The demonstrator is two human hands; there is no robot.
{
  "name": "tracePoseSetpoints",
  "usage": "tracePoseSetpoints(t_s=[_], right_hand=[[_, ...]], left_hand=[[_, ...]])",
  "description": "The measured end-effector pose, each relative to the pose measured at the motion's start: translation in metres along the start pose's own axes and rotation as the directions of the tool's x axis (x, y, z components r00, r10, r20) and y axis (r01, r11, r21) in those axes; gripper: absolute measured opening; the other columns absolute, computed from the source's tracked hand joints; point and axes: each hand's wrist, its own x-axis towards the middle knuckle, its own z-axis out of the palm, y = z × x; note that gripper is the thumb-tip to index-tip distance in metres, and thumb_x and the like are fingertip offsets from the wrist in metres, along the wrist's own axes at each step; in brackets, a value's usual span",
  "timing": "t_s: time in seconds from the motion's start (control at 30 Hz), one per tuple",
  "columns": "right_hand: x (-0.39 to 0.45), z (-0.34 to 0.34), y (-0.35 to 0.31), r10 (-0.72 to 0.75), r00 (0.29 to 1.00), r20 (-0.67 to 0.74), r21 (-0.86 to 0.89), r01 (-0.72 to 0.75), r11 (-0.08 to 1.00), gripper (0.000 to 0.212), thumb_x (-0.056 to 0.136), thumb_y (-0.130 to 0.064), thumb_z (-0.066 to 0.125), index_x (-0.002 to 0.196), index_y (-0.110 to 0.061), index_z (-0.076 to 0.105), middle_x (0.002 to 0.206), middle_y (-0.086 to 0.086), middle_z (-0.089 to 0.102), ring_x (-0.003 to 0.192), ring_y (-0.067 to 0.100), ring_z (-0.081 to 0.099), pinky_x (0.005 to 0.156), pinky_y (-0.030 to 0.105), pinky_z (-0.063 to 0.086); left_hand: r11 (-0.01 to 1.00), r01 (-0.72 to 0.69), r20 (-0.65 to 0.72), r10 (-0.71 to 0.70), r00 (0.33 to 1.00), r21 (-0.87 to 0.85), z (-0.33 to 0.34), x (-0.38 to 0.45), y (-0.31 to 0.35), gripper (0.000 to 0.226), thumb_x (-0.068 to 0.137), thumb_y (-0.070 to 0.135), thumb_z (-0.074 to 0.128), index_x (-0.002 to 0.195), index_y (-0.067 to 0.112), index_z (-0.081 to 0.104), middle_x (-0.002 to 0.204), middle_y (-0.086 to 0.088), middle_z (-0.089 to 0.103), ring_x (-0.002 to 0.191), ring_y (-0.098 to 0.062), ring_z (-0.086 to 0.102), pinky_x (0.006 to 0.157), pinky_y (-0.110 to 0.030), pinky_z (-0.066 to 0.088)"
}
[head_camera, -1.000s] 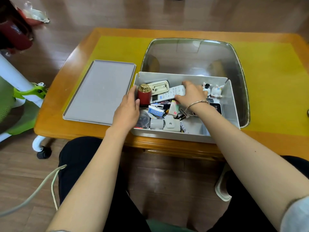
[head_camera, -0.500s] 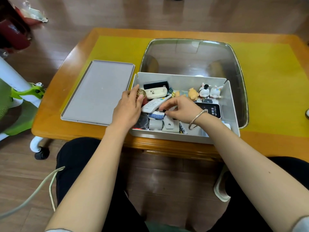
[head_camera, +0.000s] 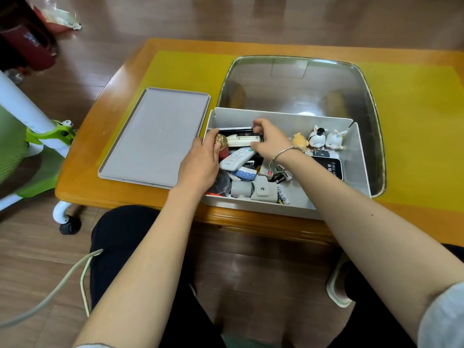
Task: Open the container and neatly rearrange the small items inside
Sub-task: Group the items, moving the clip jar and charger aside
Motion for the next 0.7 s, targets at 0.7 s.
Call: tracePoseSetpoints(t_s=[0.7], right_hand=[[0.005,-0.002,-0.007,-0.041,0.998,0.046,-0.327,0.054,0.943,0.048,0.083,-0.024,0.066,0.126,-0.009,0.054,0.123,0.015,0.051,0.115,0.031,0.049,0.1,0.034,0.039]], left_hand=[[1.0,-0.02,-0.042,0.019,0.999,-0.013,-0.001,-0.002,0.001,0.036,0.103,0.029,0.033,0.135,0.015,0.039,0.136,-0.012,0.044,0.114,-0.031,0.052,0.077,-0.031,0.035]])
